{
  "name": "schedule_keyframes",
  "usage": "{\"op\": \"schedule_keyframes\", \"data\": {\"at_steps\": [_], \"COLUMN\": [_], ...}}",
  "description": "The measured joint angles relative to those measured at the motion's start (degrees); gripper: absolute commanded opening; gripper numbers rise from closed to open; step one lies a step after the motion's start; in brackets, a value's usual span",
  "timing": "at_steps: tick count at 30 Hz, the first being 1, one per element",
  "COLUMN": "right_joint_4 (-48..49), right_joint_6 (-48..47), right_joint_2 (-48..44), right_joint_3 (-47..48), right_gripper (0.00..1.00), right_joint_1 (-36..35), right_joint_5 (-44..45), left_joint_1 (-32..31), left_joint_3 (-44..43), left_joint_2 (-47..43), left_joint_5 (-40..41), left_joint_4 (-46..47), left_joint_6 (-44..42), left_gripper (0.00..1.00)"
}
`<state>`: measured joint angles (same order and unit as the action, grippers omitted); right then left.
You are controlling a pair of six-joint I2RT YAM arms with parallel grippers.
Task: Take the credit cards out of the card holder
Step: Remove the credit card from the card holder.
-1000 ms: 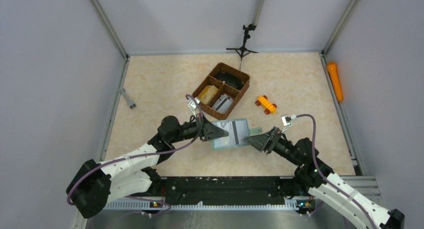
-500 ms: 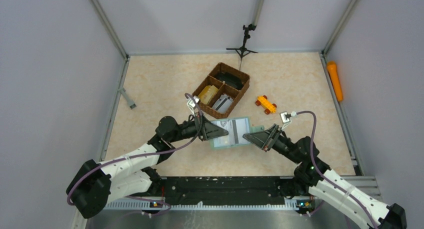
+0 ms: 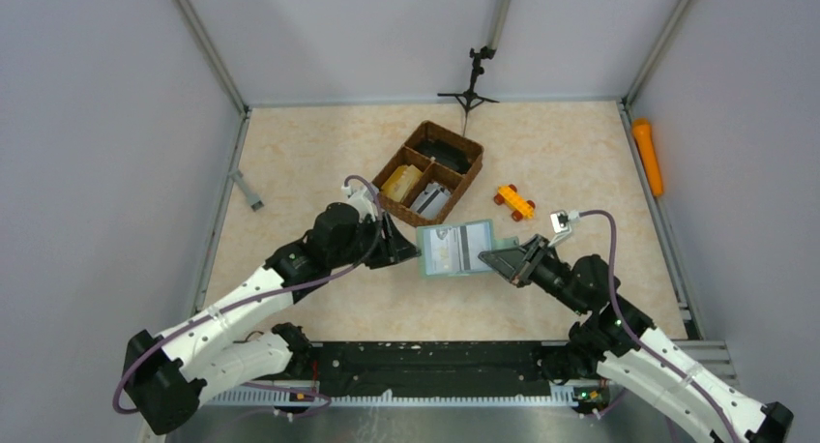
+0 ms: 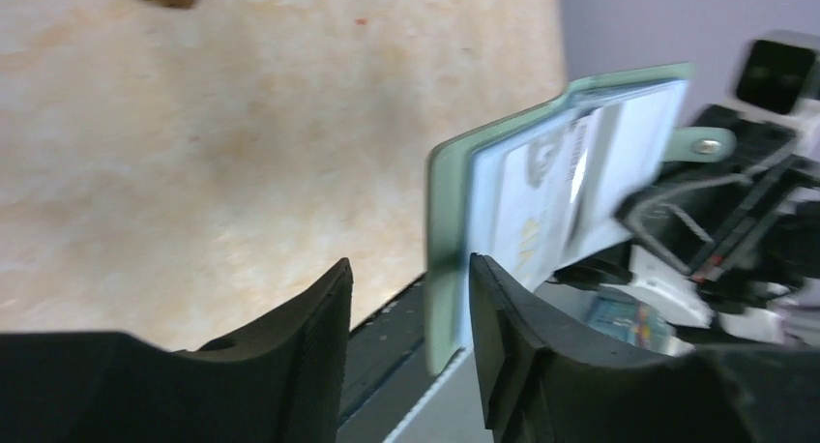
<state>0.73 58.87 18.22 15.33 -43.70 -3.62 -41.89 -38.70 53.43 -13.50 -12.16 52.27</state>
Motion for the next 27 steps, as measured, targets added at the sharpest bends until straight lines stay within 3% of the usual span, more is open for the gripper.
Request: {"op": "schedule_keyframes", "data": {"at_steps": [6, 10, 18, 27], "right_joint_4": [-6.6, -8.8, -6.3, -0.4], "right_joint_6": [-4.5, -6.3, -5.8, -1.8], "right_joint_2": [6.2, 9.9, 13.1, 10.1], "right_joint_3": [4.6, 5.3, 5.2, 2.4], "right_gripper": [0.0, 0.0, 0.0, 0.0], "right_joint_1": [0.0, 0.0, 0.0, 0.0], "right_joint_5": [4.2, 6.1, 3.5, -0.4], "left_joint_1": [-0.3, -0.7, -5.3, -5.8], "left_joint_3": [-1.8, -2.3, -1.6, -0.8], "left_joint_2": [0.3, 0.2, 8.2, 15.2], "left_joint_5": [4.5, 3.2, -9.2, -12.2], "left_joint_4": [-10.1, -11.1, 8.2, 21.4], "left_joint_6": [-3.2, -3.5, 0.6, 5.5], "left_gripper": [0.43, 0.41, 0.4, 0.39]}}
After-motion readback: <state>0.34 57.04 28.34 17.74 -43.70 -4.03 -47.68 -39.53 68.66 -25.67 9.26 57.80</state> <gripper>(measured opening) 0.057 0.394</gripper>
